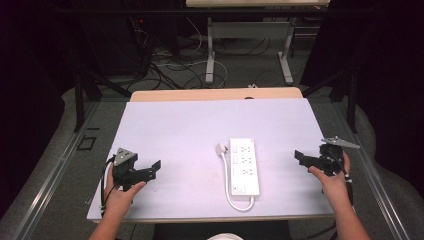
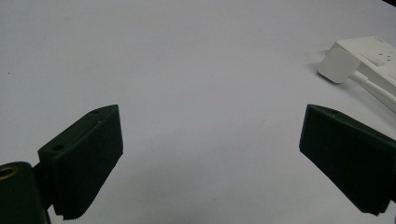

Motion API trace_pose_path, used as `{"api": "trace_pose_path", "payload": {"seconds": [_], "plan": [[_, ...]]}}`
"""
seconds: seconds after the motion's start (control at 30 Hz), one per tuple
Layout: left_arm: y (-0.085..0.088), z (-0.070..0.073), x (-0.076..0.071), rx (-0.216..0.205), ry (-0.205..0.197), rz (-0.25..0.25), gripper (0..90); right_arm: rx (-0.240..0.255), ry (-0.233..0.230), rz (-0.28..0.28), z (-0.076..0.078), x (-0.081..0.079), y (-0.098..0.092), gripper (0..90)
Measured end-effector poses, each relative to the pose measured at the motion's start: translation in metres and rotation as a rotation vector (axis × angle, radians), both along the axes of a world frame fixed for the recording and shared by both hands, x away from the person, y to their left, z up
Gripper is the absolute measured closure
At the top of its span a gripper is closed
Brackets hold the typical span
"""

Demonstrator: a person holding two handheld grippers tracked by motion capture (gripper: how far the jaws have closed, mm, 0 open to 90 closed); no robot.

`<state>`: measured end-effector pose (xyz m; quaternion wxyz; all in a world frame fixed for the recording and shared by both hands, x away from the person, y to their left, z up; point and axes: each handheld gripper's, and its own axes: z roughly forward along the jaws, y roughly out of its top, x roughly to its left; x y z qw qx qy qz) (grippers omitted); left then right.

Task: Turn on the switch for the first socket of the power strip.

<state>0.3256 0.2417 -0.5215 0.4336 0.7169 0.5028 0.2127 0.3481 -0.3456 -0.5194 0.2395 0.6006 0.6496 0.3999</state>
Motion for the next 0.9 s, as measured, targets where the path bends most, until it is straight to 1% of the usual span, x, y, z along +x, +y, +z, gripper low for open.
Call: {"api": "trace_pose_path", "payload": {"seconds": [0.03,0.07,0.1,0.13,0.17,0.2,0.23,0.27,0.3,0.33,0.37,0.4,0.43,0.47,0.53,0.57,0.63,0.67,0.7,0.73,0.77,0.8,0.83,0.87,0.9], "plan": [[0.000,0.000,0.000,-0.005,-0.002,0.004,6.1,-0.004,-0.012,0.004,-0.002,0.001,-0.001,0.0],[0.000,0.000,0.000,-0.004,-0.002,0.004,6.1,0.004,-0.006,-0.002,-0.003,0.000,-0.001,0.0],[0.000,0.000,0.000,-0.004,-0.002,0.003,6.1,-0.012,-0.017,0.000,-0.004,0.001,-0.003,0.0],[0.000,0.000,0.000,-0.004,-0.003,0.004,6.1,-0.005,-0.012,-0.006,-0.005,0.001,-0.003,0.0],[0.000,0.000,0.000,-0.004,-0.003,0.005,6.1,-0.016,-0.016,-0.004,-0.006,0.001,-0.004,0.0],[0.000,0.000,0.000,-0.004,-0.003,0.005,6.1,-0.019,-0.039,-0.016,-0.008,0.002,-0.004,0.0],[0.000,0.000,0.000,-0.003,-0.004,0.005,6.1,-0.012,-0.013,-0.009,-0.007,0.001,-0.005,0.0],[0.001,0.000,0.000,-0.003,-0.004,0.006,6.1,-0.024,-0.023,-0.004,-0.009,0.002,-0.006,0.0],[0.000,-0.001,0.000,-0.006,-0.004,0.008,6.1,-0.027,-0.023,0.002,-0.010,0.002,-0.007,0.0],[0.000,-0.001,0.000,-0.006,-0.006,0.008,6.1,-0.019,-0.016,-0.003,-0.011,0.002,-0.006,0.0],[0.000,-0.001,0.000,-0.007,-0.006,0.009,6.1,-0.023,-0.020,-0.001,-0.012,0.002,-0.006,0.0],[0.001,-0.001,0.000,-0.007,-0.004,0.008,6.1,-0.033,-0.034,-0.004,-0.014,0.003,-0.007,0.0],[0.001,-0.001,0.000,-0.007,-0.004,0.008,6.1,-0.035,-0.025,0.003,-0.015,0.003,-0.008,0.0],[0.001,-0.001,0.000,-0.007,-0.004,0.008,6.1,-0.024,-0.015,0.006,-0.016,0.002,-0.008,0.0],[0.001,-0.001,0.000,-0.008,-0.004,0.008,6.1,-0.035,-0.020,0.012,-0.018,0.003,-0.010,0.0],[0.001,-0.001,0.000,-0.008,-0.004,0.008,6.1,-0.038,-0.017,0.004,-0.019,0.003,-0.010,0.0],[0.001,-0.001,0.001,-0.007,-0.004,0.007,6.1,-0.047,-0.018,0.014,-0.021,0.003,-0.012,0.0],[0.001,-0.001,0.001,-0.007,-0.004,0.007,6.1,-0.055,-0.022,0.008,-0.022,0.003,-0.012,0.0],[0.001,-0.001,0.001,-0.005,-0.002,0.006,6.0,-0.047,-0.016,0.010,-0.022,0.003,-0.012,0.0],[0.001,-0.001,0.001,-0.006,-0.002,0.005,6.1,-0.061,-0.026,0.015,-0.024,0.003,-0.013,0.0],[0.001,-0.001,0.001,-0.006,-0.002,0.006,6.1,-0.050,-0.020,0.005,-0.024,0.003,-0.012,0.0],[0.001,-0.001,0.001,-0.007,-0.001,0.006,6.1,-0.061,-0.023,0.012,-0.025,0.003,-0.014,0.0],[0.001,-0.001,0.001,-0.007,0.000,0.007,6.1,-0.051,-0.014,0.010,-0.025,0.003,-0.013,0.0],[0.001,-0.001,0.001,-0.008,0.000,0.008,6.1,-0.062,-0.018,0.018,-0.026,0.004,-0.015,0.0],[0.001,-0.001,0.001,-0.008,0.000,0.008,6.1,-0.061,-0.015,0.015,-0.027,0.004,-0.015,0.0]]}}
